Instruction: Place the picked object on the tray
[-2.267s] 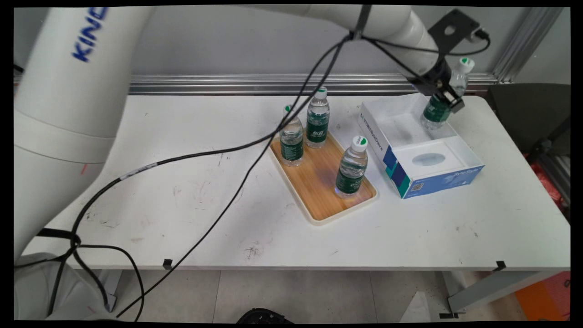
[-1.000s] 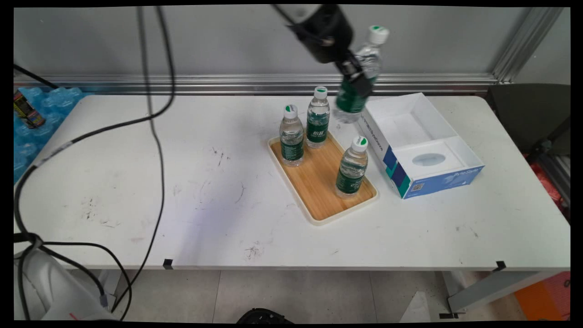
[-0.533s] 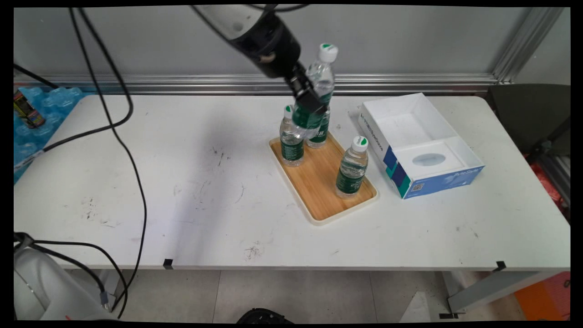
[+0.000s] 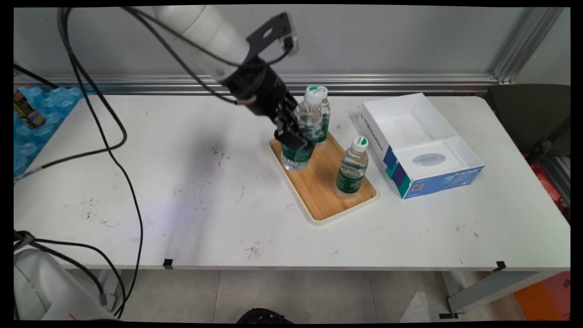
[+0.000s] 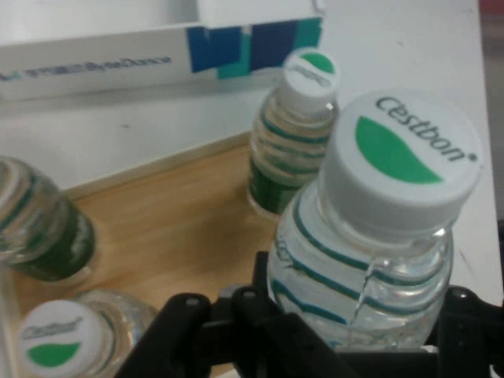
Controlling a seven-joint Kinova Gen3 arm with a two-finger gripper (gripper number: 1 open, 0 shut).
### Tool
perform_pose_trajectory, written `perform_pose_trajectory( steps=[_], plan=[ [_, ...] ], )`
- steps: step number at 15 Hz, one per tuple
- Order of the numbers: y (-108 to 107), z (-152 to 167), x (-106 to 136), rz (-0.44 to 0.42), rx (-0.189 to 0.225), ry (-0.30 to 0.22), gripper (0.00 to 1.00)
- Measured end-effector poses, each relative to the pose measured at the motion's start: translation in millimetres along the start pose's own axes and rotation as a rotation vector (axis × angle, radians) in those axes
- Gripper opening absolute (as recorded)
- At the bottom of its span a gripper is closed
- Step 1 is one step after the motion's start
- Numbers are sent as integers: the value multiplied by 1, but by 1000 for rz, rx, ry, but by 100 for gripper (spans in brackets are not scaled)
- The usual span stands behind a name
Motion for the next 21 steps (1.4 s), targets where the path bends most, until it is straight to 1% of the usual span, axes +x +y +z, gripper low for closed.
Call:
perform_pose_trajectory(
  steps=[2,4,12,15,21],
  plan=[
    [0,15,-10,34,-24,8,0],
    [0,28,-16,64,-37,18,0],
    [-5,82,-30,139,-60,53,0],
    [-9,92,-37,143,-71,56,0],
    [-20,98,-47,136,-87,64,0]
  ],
)
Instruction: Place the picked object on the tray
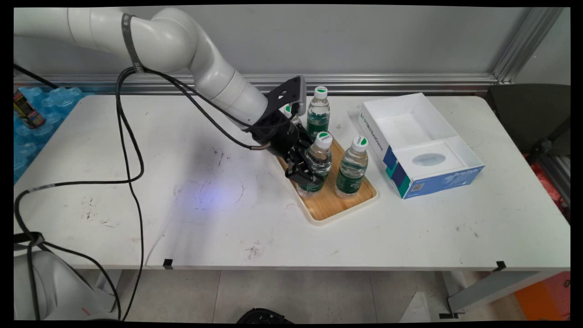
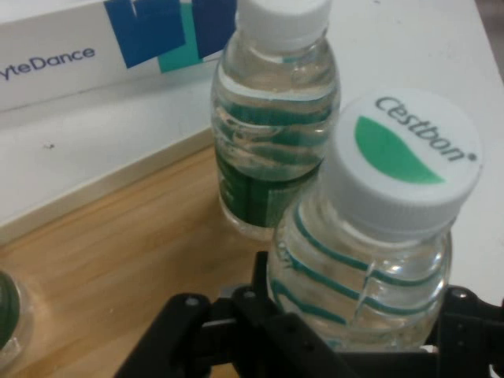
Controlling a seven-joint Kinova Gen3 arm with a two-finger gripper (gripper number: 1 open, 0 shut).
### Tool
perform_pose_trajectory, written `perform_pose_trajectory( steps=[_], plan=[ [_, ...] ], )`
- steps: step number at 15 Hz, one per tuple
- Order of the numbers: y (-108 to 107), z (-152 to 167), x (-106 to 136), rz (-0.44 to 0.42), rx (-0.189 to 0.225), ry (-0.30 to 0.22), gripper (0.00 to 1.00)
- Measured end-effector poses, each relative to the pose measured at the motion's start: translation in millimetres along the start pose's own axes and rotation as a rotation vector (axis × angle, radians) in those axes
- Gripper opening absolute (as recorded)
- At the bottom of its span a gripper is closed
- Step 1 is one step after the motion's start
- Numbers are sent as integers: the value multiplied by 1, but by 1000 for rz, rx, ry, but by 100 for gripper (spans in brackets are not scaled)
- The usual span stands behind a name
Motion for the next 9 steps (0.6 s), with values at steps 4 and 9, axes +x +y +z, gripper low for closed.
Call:
perform_pose_trajectory(
  steps=[4,9],
  plan=[
    [-7,4,-4,-4,-2,6,0],
    [-15,14,-9,-10,0,16,0]
  ],
)
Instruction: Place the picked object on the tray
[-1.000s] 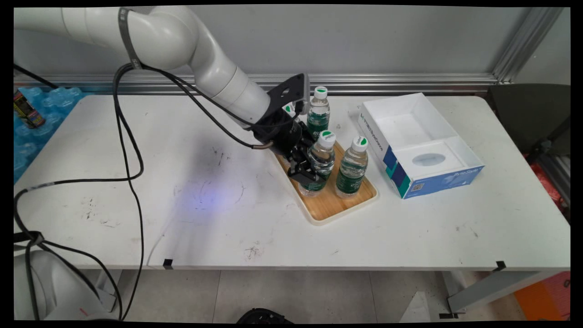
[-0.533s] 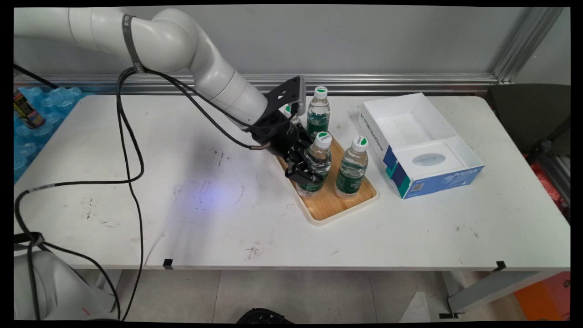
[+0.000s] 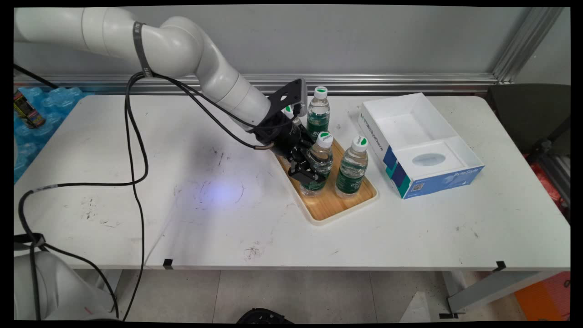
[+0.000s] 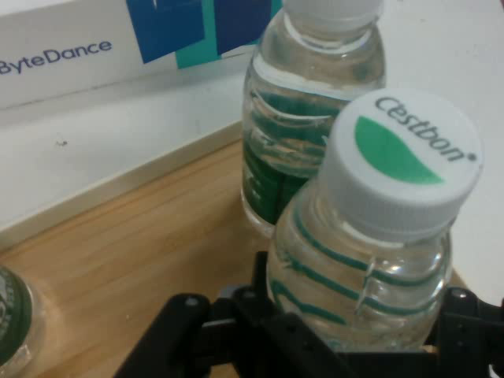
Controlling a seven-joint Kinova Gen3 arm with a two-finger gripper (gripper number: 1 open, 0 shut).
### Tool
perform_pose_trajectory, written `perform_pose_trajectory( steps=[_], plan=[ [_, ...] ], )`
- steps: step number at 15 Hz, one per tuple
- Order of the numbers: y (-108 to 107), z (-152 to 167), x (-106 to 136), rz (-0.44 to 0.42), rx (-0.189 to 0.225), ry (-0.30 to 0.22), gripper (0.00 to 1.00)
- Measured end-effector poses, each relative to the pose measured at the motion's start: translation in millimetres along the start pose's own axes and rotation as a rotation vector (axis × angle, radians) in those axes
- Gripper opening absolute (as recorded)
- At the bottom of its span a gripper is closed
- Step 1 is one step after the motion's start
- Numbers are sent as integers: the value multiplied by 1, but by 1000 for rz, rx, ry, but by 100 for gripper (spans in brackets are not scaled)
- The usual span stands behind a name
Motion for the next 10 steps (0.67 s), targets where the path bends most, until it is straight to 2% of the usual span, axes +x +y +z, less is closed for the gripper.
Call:
perform_pose_trajectory(
  steps=[6,7,10],
  plan=[
    [-6,9,-6,-4,-2,4,0],
    [-6,10,-6,-5,-3,5,100],
    [-7,11,-8,-7,-8,8,100]
  ],
)
